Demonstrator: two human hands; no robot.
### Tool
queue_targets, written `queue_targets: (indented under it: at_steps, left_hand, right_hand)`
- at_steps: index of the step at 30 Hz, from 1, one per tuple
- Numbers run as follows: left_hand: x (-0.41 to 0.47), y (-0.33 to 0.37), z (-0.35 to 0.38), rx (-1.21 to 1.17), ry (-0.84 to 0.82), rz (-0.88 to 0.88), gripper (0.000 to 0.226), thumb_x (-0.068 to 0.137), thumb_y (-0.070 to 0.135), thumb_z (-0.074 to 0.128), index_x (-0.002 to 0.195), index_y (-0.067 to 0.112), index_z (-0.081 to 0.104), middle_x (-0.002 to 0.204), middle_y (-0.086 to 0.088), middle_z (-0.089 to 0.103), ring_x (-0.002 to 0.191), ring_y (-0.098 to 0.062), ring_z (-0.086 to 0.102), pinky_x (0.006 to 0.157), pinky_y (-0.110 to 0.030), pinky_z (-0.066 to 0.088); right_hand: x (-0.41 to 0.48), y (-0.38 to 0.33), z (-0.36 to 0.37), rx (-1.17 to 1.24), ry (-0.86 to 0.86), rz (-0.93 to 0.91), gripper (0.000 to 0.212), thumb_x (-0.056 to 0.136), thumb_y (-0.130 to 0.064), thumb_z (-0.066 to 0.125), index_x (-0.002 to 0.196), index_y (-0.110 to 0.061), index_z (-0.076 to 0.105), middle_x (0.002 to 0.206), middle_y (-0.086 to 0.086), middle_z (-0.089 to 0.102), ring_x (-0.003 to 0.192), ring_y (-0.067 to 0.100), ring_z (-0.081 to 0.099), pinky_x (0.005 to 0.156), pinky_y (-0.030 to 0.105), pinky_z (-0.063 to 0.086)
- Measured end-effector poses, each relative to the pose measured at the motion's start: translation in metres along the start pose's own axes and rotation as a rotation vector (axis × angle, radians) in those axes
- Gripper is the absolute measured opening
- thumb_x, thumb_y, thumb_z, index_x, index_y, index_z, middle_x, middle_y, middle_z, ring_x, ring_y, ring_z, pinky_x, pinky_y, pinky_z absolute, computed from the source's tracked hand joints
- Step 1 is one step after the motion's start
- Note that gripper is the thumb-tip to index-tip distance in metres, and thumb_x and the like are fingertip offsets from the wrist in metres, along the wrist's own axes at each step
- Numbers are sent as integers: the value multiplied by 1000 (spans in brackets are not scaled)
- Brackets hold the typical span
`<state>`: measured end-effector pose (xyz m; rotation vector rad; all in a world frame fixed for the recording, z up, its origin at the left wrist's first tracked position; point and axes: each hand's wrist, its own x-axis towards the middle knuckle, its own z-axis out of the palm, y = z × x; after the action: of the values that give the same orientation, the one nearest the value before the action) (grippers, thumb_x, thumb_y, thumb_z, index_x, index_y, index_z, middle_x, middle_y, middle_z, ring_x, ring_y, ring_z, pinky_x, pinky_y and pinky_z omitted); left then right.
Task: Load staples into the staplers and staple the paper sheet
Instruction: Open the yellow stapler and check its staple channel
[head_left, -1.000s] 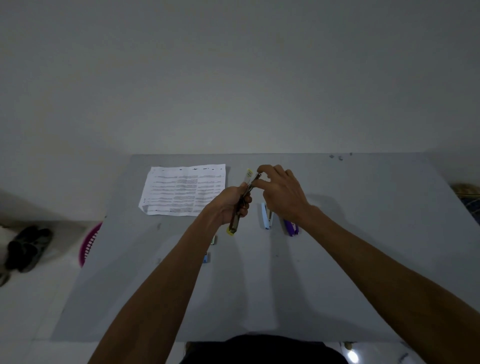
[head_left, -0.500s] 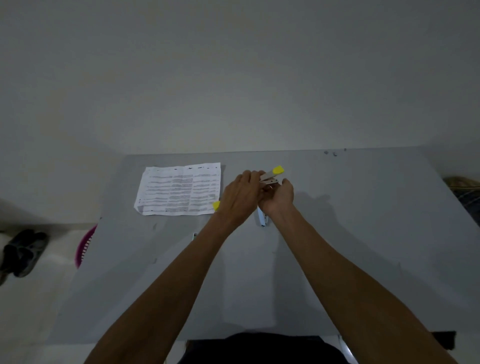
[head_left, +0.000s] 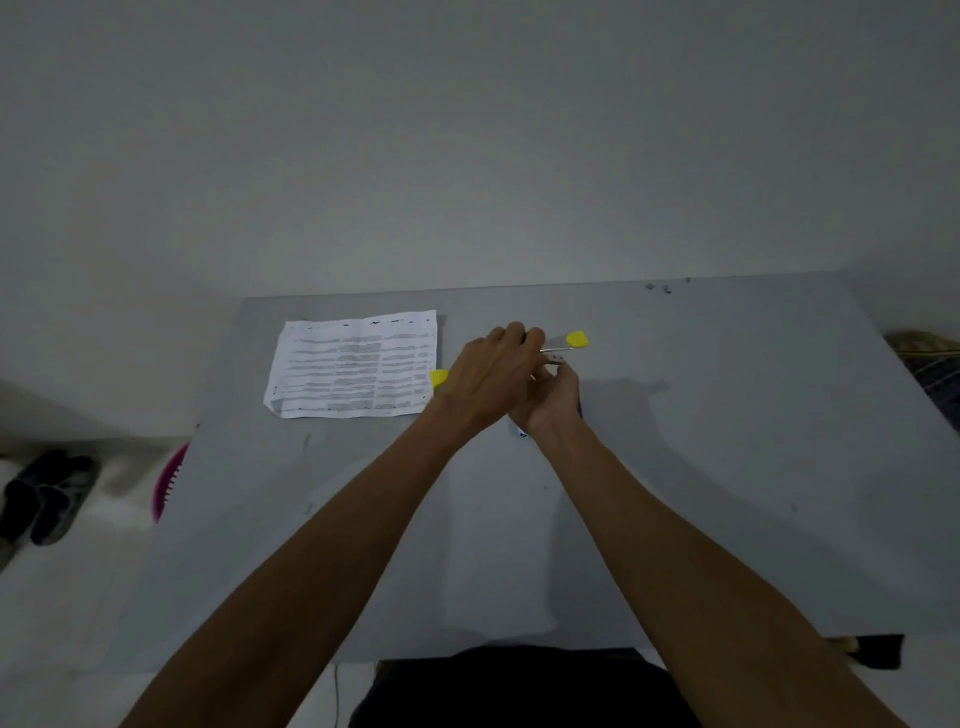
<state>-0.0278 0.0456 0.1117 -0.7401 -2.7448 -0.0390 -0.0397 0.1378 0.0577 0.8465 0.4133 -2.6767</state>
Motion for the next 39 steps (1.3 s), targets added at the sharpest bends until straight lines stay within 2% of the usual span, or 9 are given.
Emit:
queue_targets:
  at_steps: [7,10,14,17,19,25,34,37,39]
  left_hand:
    - [4,6,1,-66,-142,-78,23,95,26,45,110,8,47,101,-11,57,85,-29,61,59,-34,38]
    - [4,3,1,-154,-194,-177,21,93,20,45,108,7,51,101,-12,57,88,-32,61,61,-34,36]
    - [-4,-7,0,-488,-290,-472,22,99,18,39,99,1,54,89,-15,51,86,-32,54,67,-33,34]
    - [-14,-16,9,-955,-444,-771,33,99,31,41,86,4,53,75,-8,49,62,-19,46,56,-28,37]
    - [-20,-16,17,-1315,-527,-993,35,98,36,46,78,8,50,66,-6,47,52,-13,36,46,-23,31]
    - [-46,-6,48,-1670,-711,-1266,36,101,34,38,76,10,49,58,-2,46,39,-9,36,36,-16,30]
    - [-67,5,65,-1663,-873,-1260,37,102,36,33,76,16,49,55,3,48,40,-9,41,42,-17,33]
    - [-71,7,68,-1651,-896,-1238,37,102,35,33,77,15,50,59,2,47,45,-9,39,41,-17,31]
    - [-73,9,71,-1650,-905,-1238,37,102,35,33,77,14,51,55,3,48,42,-8,40,38,-16,31]
  right_hand:
    - [-3,1,-2,91,46,-15,56,100,-48,23,82,-8,58,65,7,64,70,15,57,64,26,49]
    - [-2,-1,-6,-116,133,-55,48,102,-35,28,79,-4,57,64,10,60,61,17,53,55,26,50]
    - [1,-27,-35,-1191,321,-168,18,92,-8,45,81,0,57,79,15,58,68,27,59,69,35,52]
    - [-4,-55,-66,-2104,277,-168,24,91,-11,47,102,4,62,99,19,62,94,34,62,70,30,46]
    - [-9,-65,-84,-2459,247,-164,26,91,-13,49,104,6,62,108,21,64,101,35,62,74,31,44]
    - [-18,-62,-123,-2577,209,-185,22,91,-4,48,108,4,60,114,24,61,102,36,61,83,35,48]
    - [-32,-51,-121,-2604,204,-321,23,91,0,46,110,4,58,112,24,59,103,36,60,84,39,48]
    - [-42,-50,-104,-2619,252,-608,29,89,-12,53,117,-3,55,117,16,55,100,36,60,73,42,50]
    - [-44,-46,-89,-2695,42,-804,43,87,-14,56,128,-9,47,131,13,48,105,34,57,67,42,50]
